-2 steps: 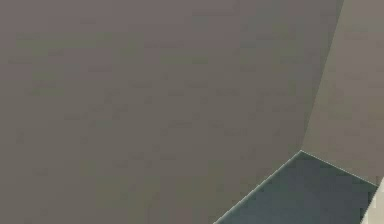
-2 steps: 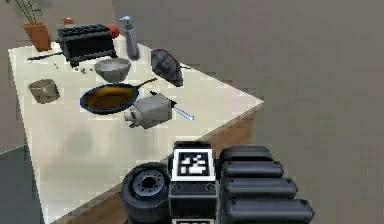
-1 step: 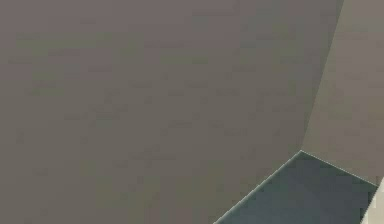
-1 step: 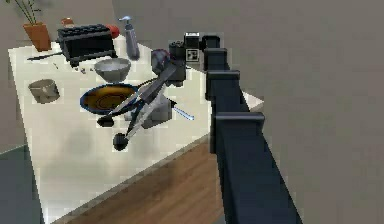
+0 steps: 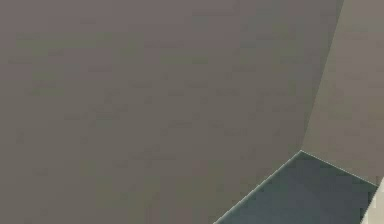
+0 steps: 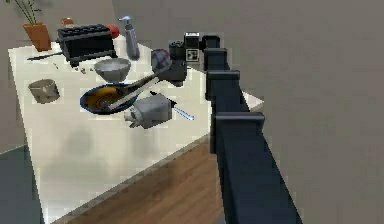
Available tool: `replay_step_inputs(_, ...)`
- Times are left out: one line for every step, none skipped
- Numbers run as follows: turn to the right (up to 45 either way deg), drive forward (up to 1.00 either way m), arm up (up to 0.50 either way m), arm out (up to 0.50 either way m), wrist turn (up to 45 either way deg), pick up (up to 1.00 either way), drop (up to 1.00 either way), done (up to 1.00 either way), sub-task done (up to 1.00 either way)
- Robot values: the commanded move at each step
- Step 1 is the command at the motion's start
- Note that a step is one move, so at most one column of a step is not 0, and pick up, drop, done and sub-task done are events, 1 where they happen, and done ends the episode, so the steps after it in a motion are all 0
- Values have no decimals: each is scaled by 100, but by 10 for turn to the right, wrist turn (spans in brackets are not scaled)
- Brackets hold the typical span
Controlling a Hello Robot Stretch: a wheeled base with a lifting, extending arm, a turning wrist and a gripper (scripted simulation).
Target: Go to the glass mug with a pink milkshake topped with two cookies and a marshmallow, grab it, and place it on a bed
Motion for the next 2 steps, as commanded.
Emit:
replay_step_inputs(0, 0, 0, 0, 180, 0, 0, 0, 0)
replay_step_inputs(0, 0, -12, 0, 0, 0, 0, 0, 0)
